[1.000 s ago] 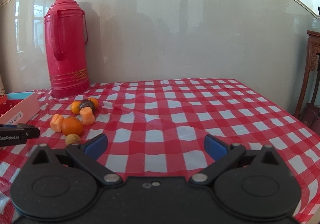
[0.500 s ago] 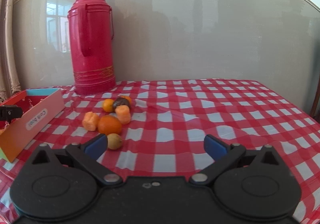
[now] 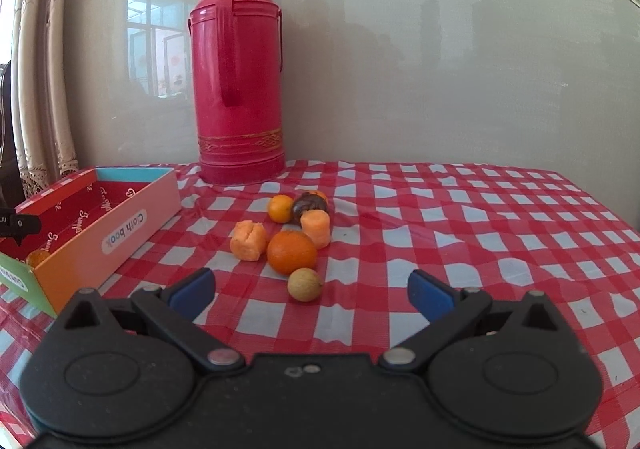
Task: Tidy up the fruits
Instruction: 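Carry the dark brown piece with the left gripper into the box and release, then grasp the small tan ball with the right gripper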
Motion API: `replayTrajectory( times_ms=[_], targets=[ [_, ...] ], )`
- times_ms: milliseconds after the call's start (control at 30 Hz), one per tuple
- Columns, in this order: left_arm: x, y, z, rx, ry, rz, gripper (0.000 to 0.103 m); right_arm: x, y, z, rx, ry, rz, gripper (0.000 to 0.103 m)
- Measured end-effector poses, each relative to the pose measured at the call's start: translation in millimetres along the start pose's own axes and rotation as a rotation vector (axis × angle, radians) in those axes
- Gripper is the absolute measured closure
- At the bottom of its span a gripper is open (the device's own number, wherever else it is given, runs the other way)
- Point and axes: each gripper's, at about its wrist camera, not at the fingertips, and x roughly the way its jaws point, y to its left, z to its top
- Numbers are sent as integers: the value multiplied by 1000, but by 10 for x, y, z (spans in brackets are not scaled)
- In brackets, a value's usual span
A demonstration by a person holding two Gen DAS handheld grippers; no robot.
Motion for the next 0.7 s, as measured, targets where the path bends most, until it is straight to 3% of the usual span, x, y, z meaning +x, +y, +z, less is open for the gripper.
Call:
replayTrajectory(
  times_ms=[67,100,133,200,433,700],
  targets=[
    [-10,-15,-4,3,14,2,52,-8,-34,0,7,-4,-5,6],
    [-31,-19,-4,-3,-2,2,23,-12,-51,0,9,-9,-13,6],
    [-70,-31,-3,-3,-30,15,8,-16,-70,-4,12,-15,-25,6],
    [-134,-64,6,9,-70,30,7,-15,-100,-14,20,-13,-46,6],
    [-138,-124,1,35,-69,30,4,49,-109,-47,37,30,-32,6],
    [-171,21,-9,2,-71,36,0,161,134,-28,-65,43,-30,8]
  ],
)
